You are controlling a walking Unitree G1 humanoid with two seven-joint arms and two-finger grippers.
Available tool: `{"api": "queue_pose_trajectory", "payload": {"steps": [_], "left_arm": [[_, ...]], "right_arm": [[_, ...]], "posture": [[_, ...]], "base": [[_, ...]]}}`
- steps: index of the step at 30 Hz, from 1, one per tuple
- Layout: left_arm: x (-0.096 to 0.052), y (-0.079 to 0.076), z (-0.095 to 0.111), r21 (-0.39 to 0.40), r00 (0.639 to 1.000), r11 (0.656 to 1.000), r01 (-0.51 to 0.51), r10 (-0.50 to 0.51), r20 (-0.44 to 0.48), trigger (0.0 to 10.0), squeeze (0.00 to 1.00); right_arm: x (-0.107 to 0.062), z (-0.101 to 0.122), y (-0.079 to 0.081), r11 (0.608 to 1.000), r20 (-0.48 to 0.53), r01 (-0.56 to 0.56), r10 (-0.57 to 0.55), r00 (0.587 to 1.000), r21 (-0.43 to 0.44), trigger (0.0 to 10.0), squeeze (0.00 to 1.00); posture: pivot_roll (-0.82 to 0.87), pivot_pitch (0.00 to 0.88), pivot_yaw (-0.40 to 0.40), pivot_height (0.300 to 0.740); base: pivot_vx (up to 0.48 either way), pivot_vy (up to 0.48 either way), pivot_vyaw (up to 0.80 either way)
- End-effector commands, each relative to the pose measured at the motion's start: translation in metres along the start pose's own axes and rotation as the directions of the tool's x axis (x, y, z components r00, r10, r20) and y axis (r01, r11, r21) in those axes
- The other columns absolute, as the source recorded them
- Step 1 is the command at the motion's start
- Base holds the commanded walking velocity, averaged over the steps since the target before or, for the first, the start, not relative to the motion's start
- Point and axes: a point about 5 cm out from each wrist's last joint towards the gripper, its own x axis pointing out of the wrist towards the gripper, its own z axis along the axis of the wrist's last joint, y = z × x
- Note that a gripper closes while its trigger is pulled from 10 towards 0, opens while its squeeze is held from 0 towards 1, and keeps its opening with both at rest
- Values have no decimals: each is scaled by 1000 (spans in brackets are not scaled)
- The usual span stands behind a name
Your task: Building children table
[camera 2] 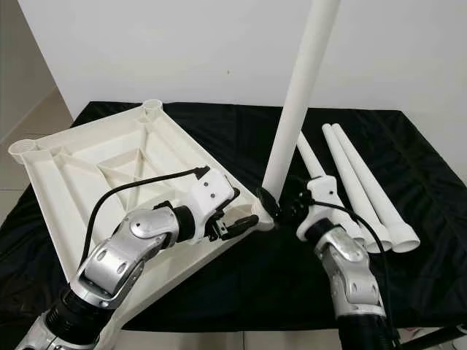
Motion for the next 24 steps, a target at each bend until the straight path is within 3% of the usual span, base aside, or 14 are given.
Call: {"api": "queue_pose_trajectory", "payload": {"steps": [1,4,6,8,12,17,24], "left_arm": [[-2,-2,0,-5,1000,1000,28,-28,1,10000,0],[-3,-3,1,-10,1000,1000,19,-19,5,10000,0],[-4,-1,-1,-26,1000,1000,-4,4,3,10000,0],[-6,4,-7,-65,997,995,-71,70,-15,10000,0],[-8,19,-21,-124,975,968,-219,213,-56,10000,0],[-13,34,-30,-153,954,942,-298,290,-75,10000,0],[-20,51,-29,-104,943,938,-331,325,-73,10000,0]], "right_arm": [[-4,3,-10,999,21,51,-51,998,-12,10000,0],[-2,7,-11,999,48,53,-53,997,13,10000,0],[-3,9,-4,999,54,4,-6,999,38,10000,0],[-9,10,8,997,54,-60,58,997,46,10000,0],[-24,8,18,997,43,-65,63,997,51,10000,0],[-41,3,25,997,18,-68,67,998,47,10000,0],[-53,6,27,997,3,-53,53,999,59,10000,0]], "posture": [[-124,66,10,740],[-114,67,4,740],[-109,69,-1,740],[-106,78,-3,740],[-110,85,1,740],[-125,102,15,740],[-133,119,26,740]], "base": [[0,0,0],[0,0,0],[0,0,0],[0,0,0],[0,0,0],[0,0,0],[0,0,0]]}}
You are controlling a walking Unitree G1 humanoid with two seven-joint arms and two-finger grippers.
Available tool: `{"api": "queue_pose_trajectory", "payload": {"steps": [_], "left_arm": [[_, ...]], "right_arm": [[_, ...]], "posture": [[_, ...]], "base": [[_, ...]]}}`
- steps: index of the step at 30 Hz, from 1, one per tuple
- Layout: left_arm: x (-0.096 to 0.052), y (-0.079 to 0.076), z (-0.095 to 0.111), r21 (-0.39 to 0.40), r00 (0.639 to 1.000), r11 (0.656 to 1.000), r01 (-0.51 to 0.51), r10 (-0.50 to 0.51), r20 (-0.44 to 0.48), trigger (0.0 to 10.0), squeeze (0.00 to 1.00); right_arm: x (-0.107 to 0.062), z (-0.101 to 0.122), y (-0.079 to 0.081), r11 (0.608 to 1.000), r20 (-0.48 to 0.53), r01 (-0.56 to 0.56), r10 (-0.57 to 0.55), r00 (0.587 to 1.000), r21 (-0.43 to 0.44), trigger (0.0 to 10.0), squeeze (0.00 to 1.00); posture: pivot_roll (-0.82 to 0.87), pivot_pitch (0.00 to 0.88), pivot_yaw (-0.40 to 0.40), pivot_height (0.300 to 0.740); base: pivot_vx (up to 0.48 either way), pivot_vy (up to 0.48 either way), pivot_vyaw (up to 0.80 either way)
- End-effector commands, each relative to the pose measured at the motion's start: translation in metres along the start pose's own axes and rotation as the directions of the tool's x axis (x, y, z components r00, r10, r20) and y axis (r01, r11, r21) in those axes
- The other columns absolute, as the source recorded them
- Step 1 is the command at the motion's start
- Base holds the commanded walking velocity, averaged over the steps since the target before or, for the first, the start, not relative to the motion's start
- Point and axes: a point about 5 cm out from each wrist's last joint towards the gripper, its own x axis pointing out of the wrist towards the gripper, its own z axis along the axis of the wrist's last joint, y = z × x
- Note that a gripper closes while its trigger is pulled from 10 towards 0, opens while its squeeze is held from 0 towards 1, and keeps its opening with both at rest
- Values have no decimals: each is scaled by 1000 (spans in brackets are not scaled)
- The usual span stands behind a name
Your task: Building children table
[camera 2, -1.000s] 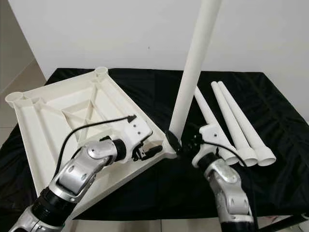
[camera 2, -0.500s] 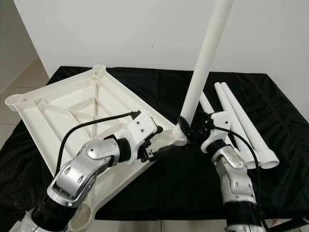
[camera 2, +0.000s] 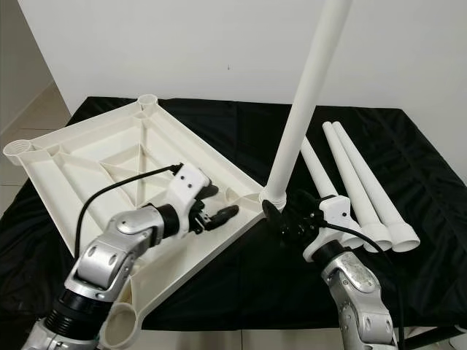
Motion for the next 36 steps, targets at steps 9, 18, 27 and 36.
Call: {"api": "queue_pose_trajectory", "payload": {"steps": [9,18,27,36], "left_arm": [[-5,9,14,22,979,980,-197,195,61,10000,0],[-8,-2,26,-4,961,967,-253,252,116,10000,0],[-26,3,30,-66,907,916,-396,401,127,10000,0],[-50,6,47,-92,859,880,-467,476,189,10000,0]], "right_arm": [[2,9,10,984,-29,-176,177,984,40,10000,0],[17,15,0,934,-98,-355,358,928,47,10000,0],[27,25,-31,886,-171,-459,463,870,61,10000,0],[43,31,-53,865,-197,-494,502,842,93,10000,0]], "posture": [[-107,146,18,740],[-67,162,-14,740],[-43,218,-27,740],[-23,260,-28,740]], "base": [[0,0,0],[0,0,0],[0,0,0],[0,0,0]]}}
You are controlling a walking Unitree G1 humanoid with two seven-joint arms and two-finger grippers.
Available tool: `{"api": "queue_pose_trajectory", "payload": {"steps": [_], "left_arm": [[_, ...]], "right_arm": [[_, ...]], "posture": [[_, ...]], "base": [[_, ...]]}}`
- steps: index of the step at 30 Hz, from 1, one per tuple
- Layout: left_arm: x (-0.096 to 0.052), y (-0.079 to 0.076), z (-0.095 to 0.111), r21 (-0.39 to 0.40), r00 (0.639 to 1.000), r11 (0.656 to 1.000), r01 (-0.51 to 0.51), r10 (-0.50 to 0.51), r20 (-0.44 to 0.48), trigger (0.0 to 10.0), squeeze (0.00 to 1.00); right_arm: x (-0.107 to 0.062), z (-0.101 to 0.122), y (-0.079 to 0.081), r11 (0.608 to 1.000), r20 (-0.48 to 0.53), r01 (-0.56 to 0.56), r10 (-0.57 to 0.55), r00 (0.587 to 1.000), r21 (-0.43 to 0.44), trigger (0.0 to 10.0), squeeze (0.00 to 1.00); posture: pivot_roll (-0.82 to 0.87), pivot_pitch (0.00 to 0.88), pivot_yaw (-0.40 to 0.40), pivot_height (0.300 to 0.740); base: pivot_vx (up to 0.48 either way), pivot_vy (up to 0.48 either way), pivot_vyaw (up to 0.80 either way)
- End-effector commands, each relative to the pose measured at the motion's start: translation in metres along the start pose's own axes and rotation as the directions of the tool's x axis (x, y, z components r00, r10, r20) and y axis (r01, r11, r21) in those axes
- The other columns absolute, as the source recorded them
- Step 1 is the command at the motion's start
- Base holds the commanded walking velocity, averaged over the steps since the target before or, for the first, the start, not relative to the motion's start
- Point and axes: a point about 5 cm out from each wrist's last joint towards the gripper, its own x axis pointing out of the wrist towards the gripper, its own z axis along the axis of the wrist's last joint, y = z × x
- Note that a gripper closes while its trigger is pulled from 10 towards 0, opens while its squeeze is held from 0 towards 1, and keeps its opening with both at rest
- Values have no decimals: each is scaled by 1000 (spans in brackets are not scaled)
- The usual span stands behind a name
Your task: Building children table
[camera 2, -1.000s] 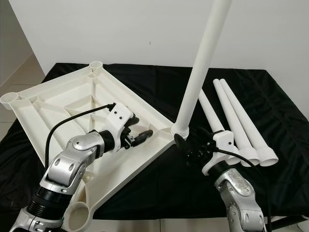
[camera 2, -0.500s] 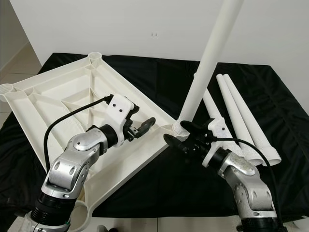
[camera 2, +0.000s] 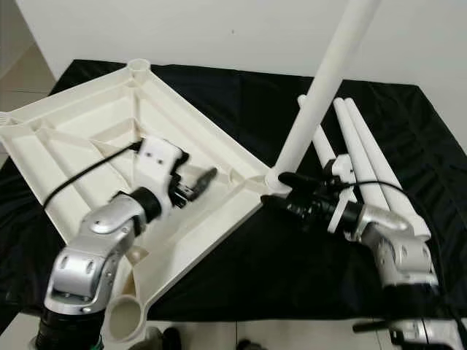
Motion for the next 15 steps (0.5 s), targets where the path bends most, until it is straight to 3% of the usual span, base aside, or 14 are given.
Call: {"api": "queue_pose_trajectory", "payload": {"steps": [1,6,8,15], "left_arm": [[-6,2,3,-16,999,999,-33,33,4,10000,0],[-13,-2,10,-21,1000,1000,-11,11,21,10000,0],[-15,-11,12,-41,999,999,20,-19,28,10000,0],[-15,-21,11,-70,999,996,49,-48,15,10000,0]], "right_arm": [[-4,-7,-5,1000,-39,20,-19,999,23,10000,0],[4,-4,-17,1000,-54,12,-12,998,5,10000,0],[19,2,-31,998,-41,45,-47,998,-38,10000,0],[39,12,-42,987,19,140,-139,990,-75,10000,0]], "posture": [[-23,260,-28,740],[-15,276,-30,740],[-14,282,-32,740],[-14,280,-35,740]], "base": [[0,0,0],[0,0,0],[0,0,0],[0,0,0]]}}
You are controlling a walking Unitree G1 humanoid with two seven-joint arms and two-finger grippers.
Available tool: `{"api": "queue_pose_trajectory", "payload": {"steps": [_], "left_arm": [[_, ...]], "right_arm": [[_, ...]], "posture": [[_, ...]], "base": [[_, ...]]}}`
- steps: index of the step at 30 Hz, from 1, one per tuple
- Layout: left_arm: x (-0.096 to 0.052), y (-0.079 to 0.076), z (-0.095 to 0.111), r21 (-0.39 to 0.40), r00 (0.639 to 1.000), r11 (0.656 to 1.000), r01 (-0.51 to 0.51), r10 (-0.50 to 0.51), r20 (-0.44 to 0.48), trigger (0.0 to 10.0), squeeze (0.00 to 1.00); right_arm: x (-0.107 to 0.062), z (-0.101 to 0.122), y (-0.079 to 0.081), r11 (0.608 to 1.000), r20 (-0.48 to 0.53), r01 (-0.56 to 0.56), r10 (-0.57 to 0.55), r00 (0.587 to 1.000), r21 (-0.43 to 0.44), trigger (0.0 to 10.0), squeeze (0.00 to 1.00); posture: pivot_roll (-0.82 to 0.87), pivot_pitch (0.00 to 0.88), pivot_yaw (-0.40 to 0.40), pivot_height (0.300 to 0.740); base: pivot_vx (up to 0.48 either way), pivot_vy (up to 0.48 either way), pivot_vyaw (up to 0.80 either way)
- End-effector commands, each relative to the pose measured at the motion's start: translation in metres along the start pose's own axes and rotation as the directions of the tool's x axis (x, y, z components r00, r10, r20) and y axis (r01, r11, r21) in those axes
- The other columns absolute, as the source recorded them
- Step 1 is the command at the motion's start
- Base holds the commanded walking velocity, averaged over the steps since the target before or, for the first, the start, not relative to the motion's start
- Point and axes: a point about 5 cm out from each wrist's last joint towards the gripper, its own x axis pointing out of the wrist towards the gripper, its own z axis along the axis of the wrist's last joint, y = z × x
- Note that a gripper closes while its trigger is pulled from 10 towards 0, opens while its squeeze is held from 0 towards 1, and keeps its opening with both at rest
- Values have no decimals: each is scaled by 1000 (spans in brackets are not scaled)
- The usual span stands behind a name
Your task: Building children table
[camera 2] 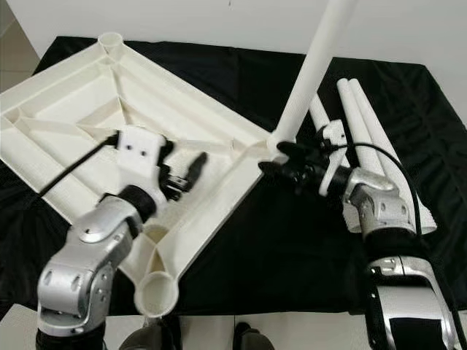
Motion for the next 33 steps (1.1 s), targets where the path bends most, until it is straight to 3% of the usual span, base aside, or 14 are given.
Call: {"api": "queue_pose_trajectory", "payload": {"steps": [1,4,9,15,20,24,33], "left_arm": [[-3,-5,0,-6,999,999,33,-33,-8,10000,0],[-3,-7,0,-10,999,999,43,-44,-14,10000,0],[-4,-17,-6,6,988,990,140,-139,-62,10000,0],[-4,-23,-13,20,975,979,202,-199,-98,10000,0],[-4,-25,-22,28,956,963,267,-261,-136,10000,0],[2,-26,-30,48,933,942,331,-319,-168,10000,0],[11,-31,-49,60,896,913,403,-380,-230,10000,0]], "right_arm": [[4,-7,-4,998,-8,69,-69,998,3,10000,0],[8,-4,-7,995,19,100,-100,995,4,10000,0],[20,7,-11,980,153,195,-198,968,32,10000,0],[23,12,-5,977,265,191,-211,941,98,10000,0],[20,15,15,985,345,88,-135,929,148,10000,0],[2,6,51,984,384,-31,-39,922,176,10000,0],[-27,-3,72,966,382,92,-183,906,243,10000,0]], "posture": [[-16,275,-33,740],[-16,275,-34,740],[-13,267,-24,740],[-14,261,-12,740],[-21,251,-4,740],[-32,239,-1,740],[-63,202,16,740]], "base": [[0,0,0],[0,0,0],[0,0,0],[0,0,0],[0,0,0],[0,0,0],[0,0,0]]}}
